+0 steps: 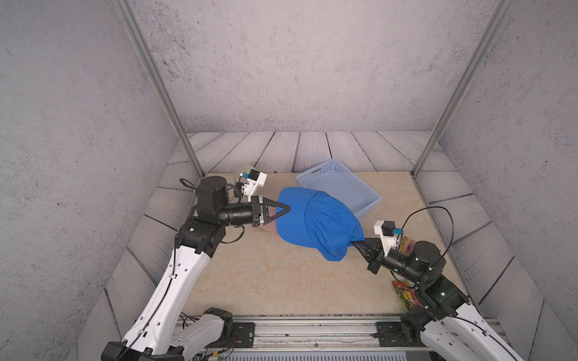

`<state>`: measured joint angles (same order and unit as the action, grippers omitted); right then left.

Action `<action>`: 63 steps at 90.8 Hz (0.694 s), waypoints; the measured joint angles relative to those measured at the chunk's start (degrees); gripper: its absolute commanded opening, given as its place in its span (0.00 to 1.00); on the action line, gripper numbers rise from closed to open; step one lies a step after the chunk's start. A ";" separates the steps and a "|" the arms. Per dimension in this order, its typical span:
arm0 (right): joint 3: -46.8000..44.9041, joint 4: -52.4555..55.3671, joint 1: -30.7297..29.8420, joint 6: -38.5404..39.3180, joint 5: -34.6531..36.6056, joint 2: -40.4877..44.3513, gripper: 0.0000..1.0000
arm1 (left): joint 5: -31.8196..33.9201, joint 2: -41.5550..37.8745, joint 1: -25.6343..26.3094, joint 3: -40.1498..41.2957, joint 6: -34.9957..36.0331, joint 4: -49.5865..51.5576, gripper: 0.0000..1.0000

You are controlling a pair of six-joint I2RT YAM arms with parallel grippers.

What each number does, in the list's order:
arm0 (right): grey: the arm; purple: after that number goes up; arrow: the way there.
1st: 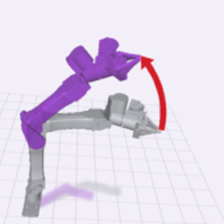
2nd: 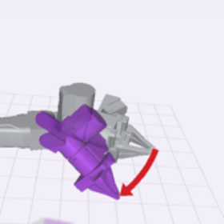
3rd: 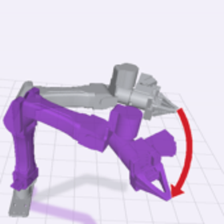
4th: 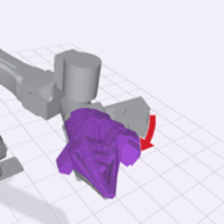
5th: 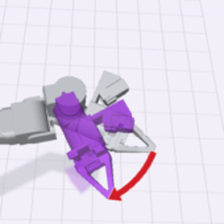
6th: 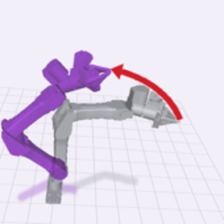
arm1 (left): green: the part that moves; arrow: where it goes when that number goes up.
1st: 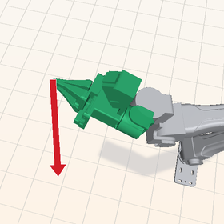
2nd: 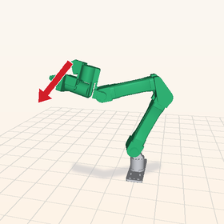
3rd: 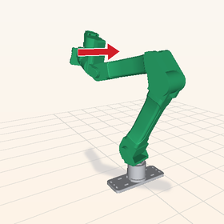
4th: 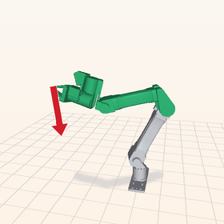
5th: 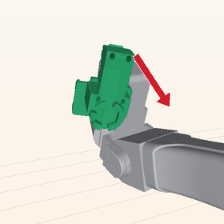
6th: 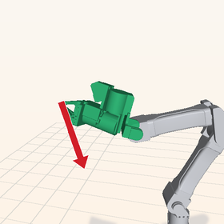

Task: Turn the baseball cap inside out
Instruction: Turn over the baseball cap.

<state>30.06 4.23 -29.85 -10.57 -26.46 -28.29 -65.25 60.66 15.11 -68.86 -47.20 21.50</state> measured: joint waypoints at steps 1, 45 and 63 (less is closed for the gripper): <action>0.31 0.81 0.00 0.31 -0.04 0.31 0.00 | -0.15 0.00 -0.26 0.00 0.55 0.68 0.00; 9.68 22.69 0.48 8.24 -7.91 -5.05 0.40 | -2.71 -0.79 -5.38 3.43 9.94 11.85 0.00; 9.49 17.05 0.52 -2.32 -6.03 -7.10 0.71 | 0.90 -4.04 -5.68 10.12 -0.87 -0.87 0.00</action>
<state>39.55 21.28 -29.32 -12.88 -32.49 -35.40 -64.36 56.62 9.43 -58.74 -48.07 20.62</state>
